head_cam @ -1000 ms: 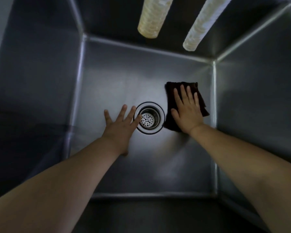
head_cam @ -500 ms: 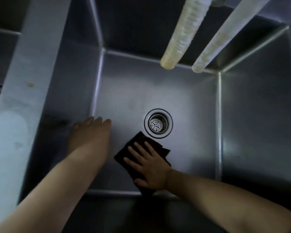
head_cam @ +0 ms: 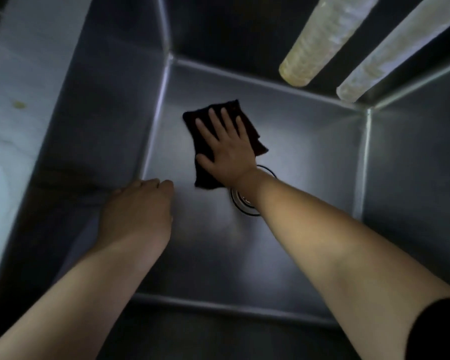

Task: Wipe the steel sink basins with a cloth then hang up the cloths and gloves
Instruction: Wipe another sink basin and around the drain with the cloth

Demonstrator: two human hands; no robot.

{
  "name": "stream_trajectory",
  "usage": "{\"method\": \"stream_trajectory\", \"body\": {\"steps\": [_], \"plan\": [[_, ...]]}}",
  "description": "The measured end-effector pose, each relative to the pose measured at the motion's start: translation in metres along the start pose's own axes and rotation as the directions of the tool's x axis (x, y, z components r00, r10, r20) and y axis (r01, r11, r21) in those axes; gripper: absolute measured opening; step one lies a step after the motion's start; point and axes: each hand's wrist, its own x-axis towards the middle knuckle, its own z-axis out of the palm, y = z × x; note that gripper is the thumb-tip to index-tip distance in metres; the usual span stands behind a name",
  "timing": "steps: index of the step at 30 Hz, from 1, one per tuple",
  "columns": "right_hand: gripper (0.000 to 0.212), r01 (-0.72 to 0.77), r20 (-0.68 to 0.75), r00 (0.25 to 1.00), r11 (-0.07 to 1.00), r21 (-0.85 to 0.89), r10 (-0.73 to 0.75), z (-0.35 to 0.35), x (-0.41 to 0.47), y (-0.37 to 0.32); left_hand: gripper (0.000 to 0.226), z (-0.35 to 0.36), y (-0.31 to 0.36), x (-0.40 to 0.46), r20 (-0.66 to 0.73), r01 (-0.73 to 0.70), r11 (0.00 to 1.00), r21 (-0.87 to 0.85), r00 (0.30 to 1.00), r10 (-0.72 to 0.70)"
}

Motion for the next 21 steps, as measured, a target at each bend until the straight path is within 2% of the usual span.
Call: {"method": "stream_trajectory", "body": {"steps": [4,9,14,17,21], "plan": [[0.072,-0.122,0.010,0.992,0.992,-0.023,0.122,-0.005,-0.001,0.041,0.040,0.000,0.002,-0.001,0.021,-0.026,1.000,0.015,0.999,0.025],[0.071,-0.270,0.024,0.962,0.963,-0.022,0.271,-0.005,-0.056,0.084,0.039,-0.003,0.003,0.000,0.047,-0.028,1.000,-0.006,0.998,0.029],[0.075,-0.378,0.060,0.924,0.926,-0.008,0.378,-0.003,-0.140,0.078,0.030,-0.008,0.004,-0.003,0.055,-0.069,0.997,-0.016,0.996,0.070],[0.076,-0.312,0.085,0.947,0.950,0.008,0.310,0.004,-0.192,0.052,0.034,-0.011,0.006,-0.002,0.073,-0.068,0.998,0.006,0.995,0.068],[0.078,-0.060,0.137,0.989,0.998,-0.028,0.064,0.012,-0.227,0.003,0.037,-0.011,0.007,-0.002,0.088,-0.084,0.996,0.021,0.993,0.081]]}}
